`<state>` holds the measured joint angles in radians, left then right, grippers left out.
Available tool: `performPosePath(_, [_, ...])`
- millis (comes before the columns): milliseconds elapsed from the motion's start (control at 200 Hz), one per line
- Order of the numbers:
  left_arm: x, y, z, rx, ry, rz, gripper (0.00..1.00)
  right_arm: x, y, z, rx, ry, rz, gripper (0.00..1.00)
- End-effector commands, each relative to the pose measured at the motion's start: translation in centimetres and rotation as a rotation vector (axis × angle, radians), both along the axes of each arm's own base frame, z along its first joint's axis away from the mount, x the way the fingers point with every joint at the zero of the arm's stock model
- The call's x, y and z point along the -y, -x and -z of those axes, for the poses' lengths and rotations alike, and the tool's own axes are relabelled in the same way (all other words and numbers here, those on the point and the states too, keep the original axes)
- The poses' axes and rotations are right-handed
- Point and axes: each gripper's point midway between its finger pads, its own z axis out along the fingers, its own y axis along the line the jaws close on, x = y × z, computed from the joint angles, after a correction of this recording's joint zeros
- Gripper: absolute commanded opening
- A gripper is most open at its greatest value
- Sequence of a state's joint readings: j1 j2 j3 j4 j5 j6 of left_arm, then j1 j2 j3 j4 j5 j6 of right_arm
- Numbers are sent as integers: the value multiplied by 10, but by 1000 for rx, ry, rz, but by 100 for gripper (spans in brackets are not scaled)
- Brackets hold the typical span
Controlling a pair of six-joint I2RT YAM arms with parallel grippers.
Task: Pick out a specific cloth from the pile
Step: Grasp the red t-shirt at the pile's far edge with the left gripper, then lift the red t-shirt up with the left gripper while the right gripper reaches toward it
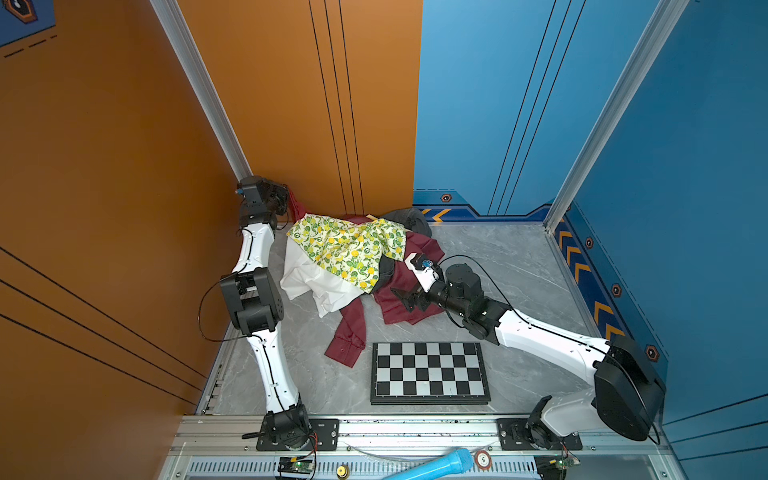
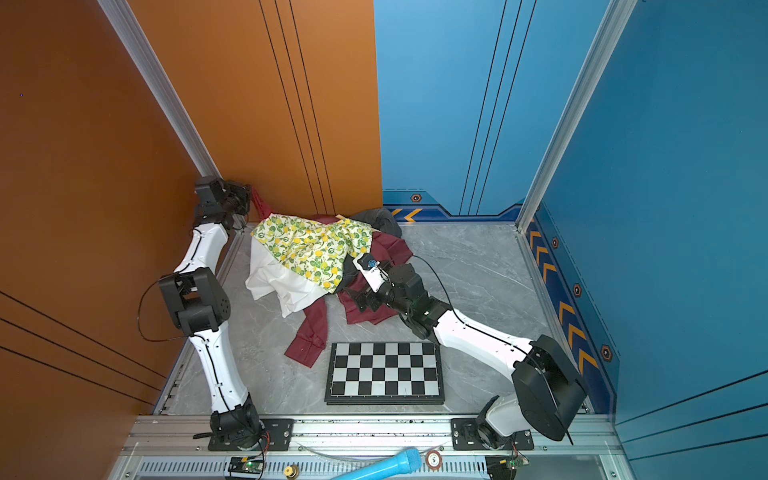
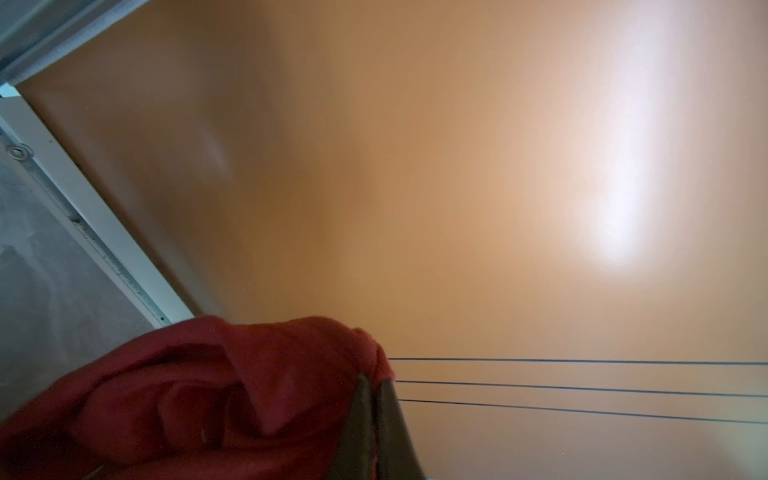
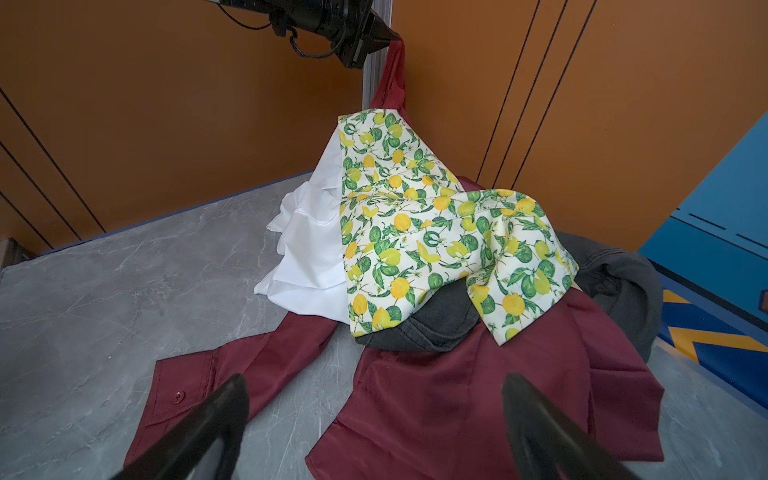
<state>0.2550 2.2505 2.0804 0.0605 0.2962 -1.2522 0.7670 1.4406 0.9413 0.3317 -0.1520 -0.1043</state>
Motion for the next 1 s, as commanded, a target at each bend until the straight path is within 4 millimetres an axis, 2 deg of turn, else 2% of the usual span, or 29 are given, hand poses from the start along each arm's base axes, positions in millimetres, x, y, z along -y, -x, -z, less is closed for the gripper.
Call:
performPosePath(0, [8, 6, -39, 130, 32, -5, 0, 1, 1, -7, -2, -14, 15, 95])
performPosePath(305, [47, 20, -31, 196, 38, -29, 0, 3, 4, -6, -9, -14, 14, 95])
performPosePath(410, [56, 25, -37, 208, 6, -31, 0, 5, 6, -8, -6, -15, 14, 96])
performPosePath(586, [63, 30, -76, 247, -66, -10, 0, 7, 8, -10, -4, -18, 12, 95])
performPosePath(751, [66, 37, -125, 291, -130, 2, 0, 2, 9, -13, 0, -26, -1, 96])
performPosePath(841, [67, 39, -146, 312, -146, 11, 0, -1, 9, -15, 5, -27, -9, 96])
performPosePath(996, [78, 46, -182, 338, -205, 31, 0, -5, 7, -17, 12, -26, -16, 96])
